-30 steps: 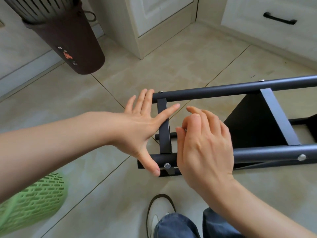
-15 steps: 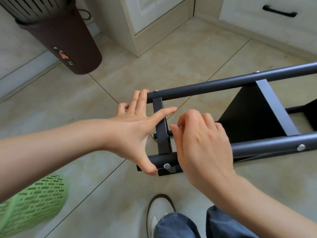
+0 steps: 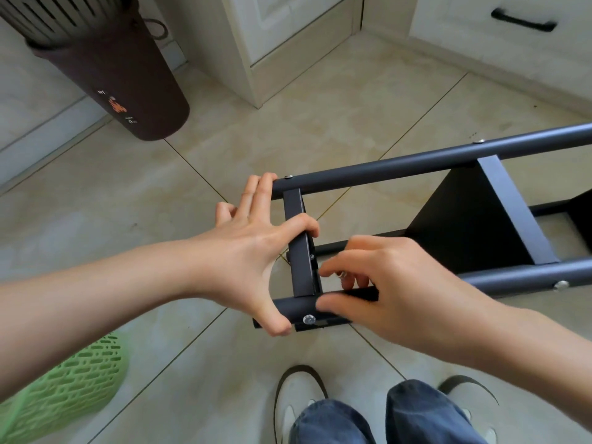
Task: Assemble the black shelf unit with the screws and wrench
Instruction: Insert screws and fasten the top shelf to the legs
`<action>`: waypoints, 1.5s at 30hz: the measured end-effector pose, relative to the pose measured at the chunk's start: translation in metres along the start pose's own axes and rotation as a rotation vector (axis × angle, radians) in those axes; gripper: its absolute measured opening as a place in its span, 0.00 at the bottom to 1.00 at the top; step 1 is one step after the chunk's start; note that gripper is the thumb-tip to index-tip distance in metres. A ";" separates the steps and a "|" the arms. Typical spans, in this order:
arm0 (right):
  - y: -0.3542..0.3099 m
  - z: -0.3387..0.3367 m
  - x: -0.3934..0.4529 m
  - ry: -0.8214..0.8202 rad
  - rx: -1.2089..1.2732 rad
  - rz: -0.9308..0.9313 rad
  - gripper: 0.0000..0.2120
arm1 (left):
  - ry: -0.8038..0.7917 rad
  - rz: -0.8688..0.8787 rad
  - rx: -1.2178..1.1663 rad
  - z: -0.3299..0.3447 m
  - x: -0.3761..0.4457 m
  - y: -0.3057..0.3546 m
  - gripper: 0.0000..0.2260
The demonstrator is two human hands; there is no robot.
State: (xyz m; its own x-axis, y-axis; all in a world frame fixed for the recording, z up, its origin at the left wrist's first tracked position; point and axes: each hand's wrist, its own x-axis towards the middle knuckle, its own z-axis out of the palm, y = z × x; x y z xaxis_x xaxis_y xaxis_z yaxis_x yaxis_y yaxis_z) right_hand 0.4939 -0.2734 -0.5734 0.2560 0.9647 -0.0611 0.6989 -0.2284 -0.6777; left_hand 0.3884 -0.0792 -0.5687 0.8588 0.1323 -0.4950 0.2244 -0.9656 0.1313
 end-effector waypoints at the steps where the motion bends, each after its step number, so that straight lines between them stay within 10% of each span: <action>1: 0.000 0.001 0.002 -0.051 -0.035 -0.001 0.24 | 0.008 0.000 0.002 0.000 0.000 0.000 0.51; 25: 0.001 0.010 0.006 -0.061 -0.150 0.015 0.18 | 0.020 -0.049 -0.068 -0.003 -0.002 0.011 0.45; 45: 0.037 -0.008 0.032 -0.229 0.121 0.207 0.12 | 0.180 -0.055 -0.044 0.015 0.002 0.009 0.71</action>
State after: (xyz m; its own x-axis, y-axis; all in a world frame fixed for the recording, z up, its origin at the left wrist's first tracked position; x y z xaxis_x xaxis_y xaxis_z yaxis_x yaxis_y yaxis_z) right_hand 0.5331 -0.2521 -0.5949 0.2175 0.9070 -0.3607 0.5597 -0.4186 -0.7152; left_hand 0.3852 -0.0910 -0.5814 0.9121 0.2265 -0.3418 0.2901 -0.9456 0.1476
